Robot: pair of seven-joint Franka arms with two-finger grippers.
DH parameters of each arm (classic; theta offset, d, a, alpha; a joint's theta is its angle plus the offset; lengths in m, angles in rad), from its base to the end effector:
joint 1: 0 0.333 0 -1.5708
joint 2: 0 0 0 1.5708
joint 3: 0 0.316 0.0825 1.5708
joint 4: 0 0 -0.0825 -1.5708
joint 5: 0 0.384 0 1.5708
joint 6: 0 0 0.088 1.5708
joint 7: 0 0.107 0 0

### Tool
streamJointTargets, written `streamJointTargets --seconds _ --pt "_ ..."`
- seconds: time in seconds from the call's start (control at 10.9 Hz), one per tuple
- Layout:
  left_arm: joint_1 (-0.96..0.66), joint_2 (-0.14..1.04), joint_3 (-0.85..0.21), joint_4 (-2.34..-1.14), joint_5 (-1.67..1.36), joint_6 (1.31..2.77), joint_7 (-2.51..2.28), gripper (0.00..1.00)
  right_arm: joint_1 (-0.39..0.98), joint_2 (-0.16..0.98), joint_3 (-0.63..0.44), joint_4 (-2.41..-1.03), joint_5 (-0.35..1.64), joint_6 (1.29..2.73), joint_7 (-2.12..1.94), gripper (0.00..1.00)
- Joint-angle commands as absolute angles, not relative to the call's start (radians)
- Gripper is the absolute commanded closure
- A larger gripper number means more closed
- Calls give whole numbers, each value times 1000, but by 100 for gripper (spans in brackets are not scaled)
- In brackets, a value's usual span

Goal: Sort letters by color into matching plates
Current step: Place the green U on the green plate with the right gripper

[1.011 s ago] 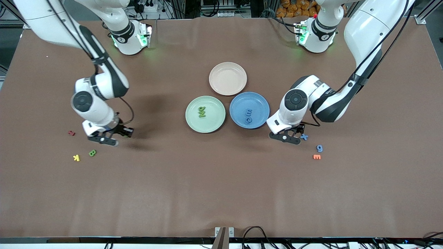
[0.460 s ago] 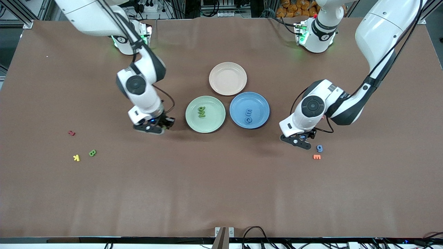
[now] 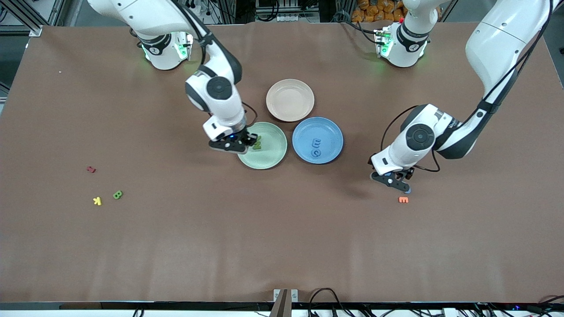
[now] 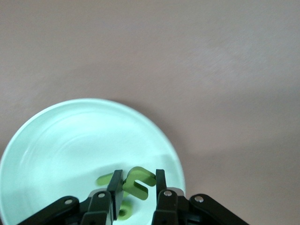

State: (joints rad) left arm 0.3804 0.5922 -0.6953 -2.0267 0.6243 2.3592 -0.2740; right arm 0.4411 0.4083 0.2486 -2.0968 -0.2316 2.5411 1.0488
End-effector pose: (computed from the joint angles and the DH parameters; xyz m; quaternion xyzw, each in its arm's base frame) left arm 0.5631 -0.1706 0.2056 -0.9754 0.2177 0.0183 0.0298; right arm 0.4535 0.3753 0.2339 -0.9948 0.0965 -0.0326 0.0089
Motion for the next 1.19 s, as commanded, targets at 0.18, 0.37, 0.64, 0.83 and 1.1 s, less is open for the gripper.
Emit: streamJointTargets --seconds 0.18,0.37,0.64,0.83,1.1 --pt "422 600 -704 -2042 647 2401 -236 0 558 511 210 -1971 -219 2490 1135 79" --pt "440 606 -703 -2043 649 2413 -232 0 566 509 204 -1973 -221 2488 1137 0" --pt "442 609 -703 -2045 649 2421 -224 0 551 502 180 -1971 -229 2488 1123 0" --pt "445 607 -703 -2052 649 2425 -225 0 478 494 179 -1971 -235 2484 1073 0" --pt "483 595 -704 -2111 649 2494 -225 0 317 492 179 -1971 -236 2484 924 0"
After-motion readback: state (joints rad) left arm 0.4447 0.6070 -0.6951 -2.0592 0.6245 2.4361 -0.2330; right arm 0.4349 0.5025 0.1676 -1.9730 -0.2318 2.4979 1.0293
